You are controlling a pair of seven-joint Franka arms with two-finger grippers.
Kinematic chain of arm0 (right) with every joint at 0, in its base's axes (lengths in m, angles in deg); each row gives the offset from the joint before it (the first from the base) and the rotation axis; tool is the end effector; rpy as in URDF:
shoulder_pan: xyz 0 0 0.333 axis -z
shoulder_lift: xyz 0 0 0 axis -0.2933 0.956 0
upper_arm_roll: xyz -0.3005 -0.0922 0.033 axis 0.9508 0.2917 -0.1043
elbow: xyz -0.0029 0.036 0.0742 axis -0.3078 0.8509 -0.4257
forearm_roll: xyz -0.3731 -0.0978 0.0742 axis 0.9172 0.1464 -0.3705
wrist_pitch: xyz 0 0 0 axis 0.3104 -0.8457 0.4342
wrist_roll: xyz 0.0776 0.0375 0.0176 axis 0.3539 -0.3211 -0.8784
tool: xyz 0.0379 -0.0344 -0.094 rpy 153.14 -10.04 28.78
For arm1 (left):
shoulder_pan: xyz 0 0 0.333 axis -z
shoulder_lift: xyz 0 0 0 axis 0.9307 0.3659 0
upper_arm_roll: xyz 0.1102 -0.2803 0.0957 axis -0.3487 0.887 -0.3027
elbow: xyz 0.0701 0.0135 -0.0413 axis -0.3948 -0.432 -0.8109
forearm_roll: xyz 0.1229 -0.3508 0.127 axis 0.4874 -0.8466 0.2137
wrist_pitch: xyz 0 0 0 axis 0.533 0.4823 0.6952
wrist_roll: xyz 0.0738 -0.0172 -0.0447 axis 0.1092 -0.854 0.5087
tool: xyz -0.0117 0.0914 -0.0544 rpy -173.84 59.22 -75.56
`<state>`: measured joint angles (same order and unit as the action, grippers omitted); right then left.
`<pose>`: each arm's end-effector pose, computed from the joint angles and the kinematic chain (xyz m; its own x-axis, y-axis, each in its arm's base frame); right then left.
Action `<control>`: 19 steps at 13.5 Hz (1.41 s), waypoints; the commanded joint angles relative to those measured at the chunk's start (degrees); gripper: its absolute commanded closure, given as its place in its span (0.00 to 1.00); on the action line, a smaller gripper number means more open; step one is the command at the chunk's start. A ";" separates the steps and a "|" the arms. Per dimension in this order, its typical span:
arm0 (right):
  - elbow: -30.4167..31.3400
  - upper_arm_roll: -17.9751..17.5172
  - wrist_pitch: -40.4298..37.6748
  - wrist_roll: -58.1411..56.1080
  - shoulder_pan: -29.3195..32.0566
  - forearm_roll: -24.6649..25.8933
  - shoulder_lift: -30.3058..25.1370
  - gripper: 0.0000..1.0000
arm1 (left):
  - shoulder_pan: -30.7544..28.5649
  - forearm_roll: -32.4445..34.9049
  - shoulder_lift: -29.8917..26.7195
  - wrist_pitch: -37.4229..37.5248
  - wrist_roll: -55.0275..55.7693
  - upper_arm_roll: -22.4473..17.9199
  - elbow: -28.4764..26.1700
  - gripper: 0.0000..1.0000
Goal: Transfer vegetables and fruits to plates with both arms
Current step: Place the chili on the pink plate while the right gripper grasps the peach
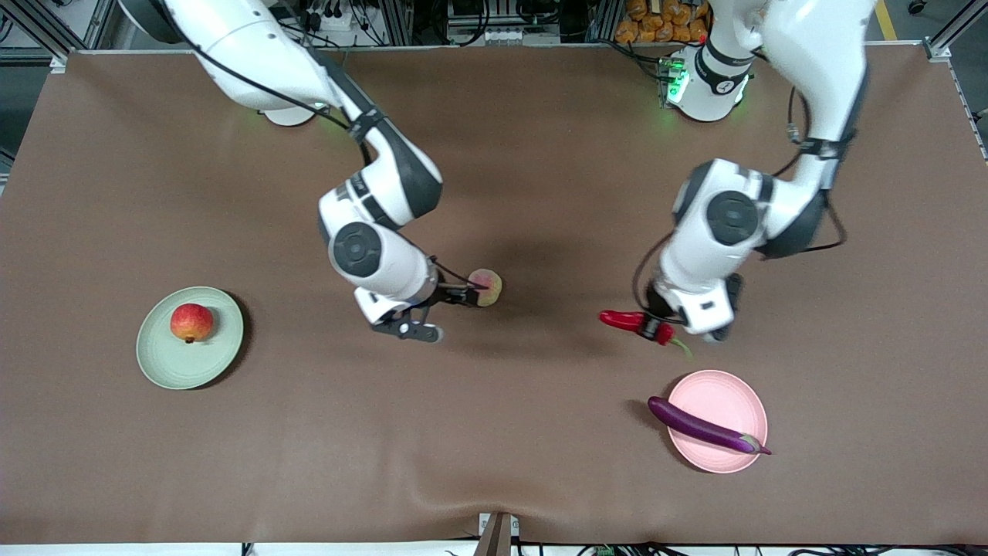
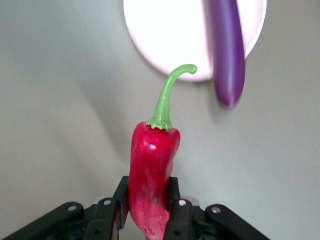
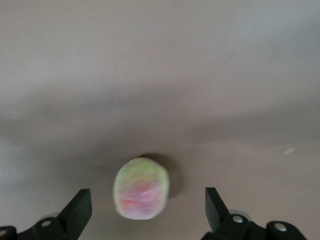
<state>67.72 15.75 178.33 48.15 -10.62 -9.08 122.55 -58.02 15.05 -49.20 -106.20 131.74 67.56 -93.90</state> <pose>0.5803 0.4229 0.2854 0.9564 -0.2456 -0.1580 -0.2729 -0.9443 -0.1840 0.6221 -0.2134 0.3348 0.4999 0.8659 0.0164 0.8577 -0.4976 0.1294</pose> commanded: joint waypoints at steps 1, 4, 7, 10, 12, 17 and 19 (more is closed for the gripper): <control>-0.54 1.24 2.63 7.85 -4.22 1.84 2.50 0.00 | -5.23 -0.26 1.60 1.14 -11.11 0.84 1.15 1.00; -0.63 1.24 2.90 13.22 -6.68 6.06 4.52 0.00 | -9.19 -5.44 3.00 1.06 -21.84 0.76 4.21 1.00; -0.63 1.24 3.25 13.94 -7.65 7.39 6.28 0.00 | -12.27 -7.73 9.93 1.06 -24.42 0.84 12.81 1.00; -0.63 1.24 8.25 16.66 -8.36 7.82 7.95 0.00 | -14.47 -16.06 16.53 0.88 -29.84 0.76 18.90 1.00; -0.37 1.24 8.70 16.66 -8.27 11.50 8.39 0.13 | -15.17 -16.71 18.91 -2.09 -32.94 0.58 19.87 1.00; -0.37 2.03 3.72 12.47 -1.88 14.24 4.28 0.46 | -15.35 -19.16 21.46 -9.04 -32.07 0.32 19.70 1.00; -0.37 1.77 -2.08 -0.41 5.41 13.72 0.33 0.46 | -15.27 -20.83 22.34 -10.45 -32.07 0.32 19.70 1.00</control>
<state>66.06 18.99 181.49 56.80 -12.47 3.85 128.26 -73.20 -3.69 -28.52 -115.34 100.31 67.63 -75.61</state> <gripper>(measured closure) 0.242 0.661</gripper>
